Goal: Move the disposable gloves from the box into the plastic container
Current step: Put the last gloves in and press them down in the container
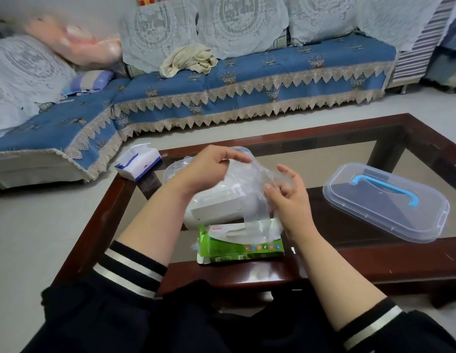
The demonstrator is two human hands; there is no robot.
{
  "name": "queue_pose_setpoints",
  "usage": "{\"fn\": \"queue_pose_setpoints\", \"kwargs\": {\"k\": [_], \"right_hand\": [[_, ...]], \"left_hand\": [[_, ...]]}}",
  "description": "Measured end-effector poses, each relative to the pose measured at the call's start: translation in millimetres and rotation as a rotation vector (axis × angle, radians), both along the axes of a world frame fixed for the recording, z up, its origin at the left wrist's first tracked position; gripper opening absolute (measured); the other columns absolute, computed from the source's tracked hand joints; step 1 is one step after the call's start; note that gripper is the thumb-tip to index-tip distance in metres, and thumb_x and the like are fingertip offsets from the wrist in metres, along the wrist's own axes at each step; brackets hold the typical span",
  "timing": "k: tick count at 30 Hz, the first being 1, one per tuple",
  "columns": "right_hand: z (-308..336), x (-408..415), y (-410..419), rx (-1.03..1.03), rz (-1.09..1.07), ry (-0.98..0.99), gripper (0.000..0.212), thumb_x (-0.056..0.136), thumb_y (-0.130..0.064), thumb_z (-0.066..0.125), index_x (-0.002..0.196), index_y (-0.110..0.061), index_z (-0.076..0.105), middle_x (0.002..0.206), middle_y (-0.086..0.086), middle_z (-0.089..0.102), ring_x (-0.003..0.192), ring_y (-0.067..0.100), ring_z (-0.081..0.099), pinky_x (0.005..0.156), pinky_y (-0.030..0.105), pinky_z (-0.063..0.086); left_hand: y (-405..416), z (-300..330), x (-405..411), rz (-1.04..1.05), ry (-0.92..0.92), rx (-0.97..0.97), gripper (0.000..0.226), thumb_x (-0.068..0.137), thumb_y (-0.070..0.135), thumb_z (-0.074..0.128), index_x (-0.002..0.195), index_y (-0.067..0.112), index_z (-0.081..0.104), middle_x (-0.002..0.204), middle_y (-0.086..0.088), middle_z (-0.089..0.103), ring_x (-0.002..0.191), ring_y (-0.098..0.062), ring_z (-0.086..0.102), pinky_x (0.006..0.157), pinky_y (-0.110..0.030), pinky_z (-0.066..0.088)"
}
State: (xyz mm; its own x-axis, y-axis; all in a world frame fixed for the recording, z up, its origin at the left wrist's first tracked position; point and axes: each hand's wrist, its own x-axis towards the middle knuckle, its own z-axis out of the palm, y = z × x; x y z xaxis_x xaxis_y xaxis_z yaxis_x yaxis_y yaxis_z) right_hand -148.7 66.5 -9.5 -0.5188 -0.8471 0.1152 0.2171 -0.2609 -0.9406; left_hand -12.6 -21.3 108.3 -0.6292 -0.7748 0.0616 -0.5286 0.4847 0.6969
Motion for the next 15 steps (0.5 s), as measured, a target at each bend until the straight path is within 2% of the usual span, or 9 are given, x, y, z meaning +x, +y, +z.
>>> {"fn": "queue_pose_setpoints", "kwargs": {"k": [1, 2, 3, 4, 6, 9, 10, 12, 15], "right_hand": [[0.4, -1.8, -0.5, -0.002, -0.024, -0.024, 0.042, 0.09, -0.001, 0.058, 0.125, -0.024, 0.047, 0.067, -0.004, 0.058, 0.053, 0.009, 0.05, 0.049, 0.024, 0.043], [-0.1, -4.7, -1.0, -0.003, -0.053, -0.041, 0.041, 0.09, -0.001, 0.057, 0.122, -0.025, 0.048, 0.068, -0.003, 0.058, 0.052, 0.01, 0.048, 0.048, 0.024, 0.041], [-0.8, -7.7, -1.7, 0.002, -0.083, -0.052, 0.04, 0.09, -0.001, 0.057, 0.12, -0.027, 0.048, 0.071, 0.0, 0.058, 0.053, 0.011, 0.046, 0.048, 0.024, 0.04], [-2.2, -10.9, -2.7, 0.011, -0.114, -0.06, 0.039, 0.09, -0.002, 0.057, 0.118, -0.027, 0.048, 0.073, 0.002, 0.057, 0.053, 0.011, 0.045, 0.047, 0.024, 0.039], [-3.1, -15.4, -3.7, 0.034, -0.163, -0.072, 0.037, 0.091, -0.004, 0.057, 0.12, -0.025, 0.046, 0.072, 0.001, 0.055, 0.05, 0.008, 0.043, 0.046, 0.023, 0.038], [-6.8, -18.0, -5.1, 0.089, -0.188, -0.026, 0.038, 0.092, -0.008, 0.058, 0.123, -0.022, 0.044, 0.072, 0.002, 0.054, 0.046, 0.007, 0.043, 0.048, 0.025, 0.039], [-8.8, -17.9, -5.8, 0.107, -0.185, 0.001, 0.037, 0.091, -0.009, 0.058, 0.124, -0.021, 0.044, 0.071, 0.002, 0.054, 0.045, 0.007, 0.043, 0.05, 0.026, 0.039], [-13.4, -16.2, -9.0, 0.16, -0.154, 0.071, 0.036, 0.091, -0.011, 0.06, 0.123, -0.019, 0.045, 0.069, 0.001, 0.054, 0.046, 0.007, 0.044, 0.052, 0.025, 0.04], [-19.8, -11.4, -13.4, 0.286, -0.02, 0.255, 0.027, 0.088, -0.016, 0.065, 0.114, -0.015, 0.056, 0.073, -0.001, 0.058, 0.058, 0.008, 0.05, 0.063, 0.027, 0.045]], "left_hand": [[-3.3, 5.4, 4.2, 0.01, 0.02, 0.018, 0.051, 0.09, -0.014, 0.037, 0.114, 0.018, 0.069, 0.096, 0.023, 0.036, 0.056, -0.005, 0.061, 0.045, -0.005, 0.026], [-9.0, 8.7, 8.8, 0.021, 0.054, 0.038, 0.051, 0.09, -0.015, 0.039, 0.116, 0.018, 0.068, 0.112, 0.009, 0.059, 0.06, 0.007, 0.062, 0.048, -0.005, 0.044], [-17.3, 9.1, 14.4, 0.047, 0.089, 0.051, 0.052, 0.091, -0.014, 0.04, 0.118, 0.021, 0.067, 0.111, 0.003, 0.067, 0.059, 0.008, 0.061, 0.063, -0.008, 0.049], [-26.2, 8.6, 20.8, 0.089, 0.104, 0.043, 0.053, 0.092, -0.011, 0.041, 0.119, 0.027, 0.066, 0.12, 0.0, 0.064, 0.05, 0.004, 0.056, 0.052, -0.01, 0.046], [-46.1, 2.1, 33.9, 0.197, 0.1, 0.007, 0.052, 0.096, -0.005, 0.04, 0.122, 0.033, 0.063, 0.137, 0.006, 0.051, 0.049, 0.001, 0.044, 0.052, -0.018, 0.042], [-69.0, -15.4, 50.5, 0.319, 0.058, -0.051, 0.049, 0.098, -0.003, 0.037, 0.132, 0.027, 0.056, 0.146, 0.001, 0.045, 0.065, -0.007, 0.053, 0.057, -0.019, 0.043], [-72.6, -21.7, 54.5, 0.345, 0.036, -0.07, 0.053, 0.096, -0.007, 0.036, 0.134, 0.025, 0.055, 0.145, -0.001, 0.046, 0.078, -0.013, 0.059, 0.062, -0.021, 0.045], [-77.0, -33.6, 60.4, 0.399, -0.016, -0.092, 0.06, 0.091, -0.012, 0.034, 0.136, 0.023, 0.053, 0.142, -0.003, 0.049, 0.104, -0.023, 0.058, 0.076, -0.028, 0.048], [-78.1, -51.0, 62.5, 0.47, -0.087, -0.12, 0.055, 0.092, -0.008, 0.037, 0.138, 0.019, 0.05, 0.143, -0.004, 0.047, 0.123, -0.024, 0.05, 0.1, -0.036, 0.044]]}}
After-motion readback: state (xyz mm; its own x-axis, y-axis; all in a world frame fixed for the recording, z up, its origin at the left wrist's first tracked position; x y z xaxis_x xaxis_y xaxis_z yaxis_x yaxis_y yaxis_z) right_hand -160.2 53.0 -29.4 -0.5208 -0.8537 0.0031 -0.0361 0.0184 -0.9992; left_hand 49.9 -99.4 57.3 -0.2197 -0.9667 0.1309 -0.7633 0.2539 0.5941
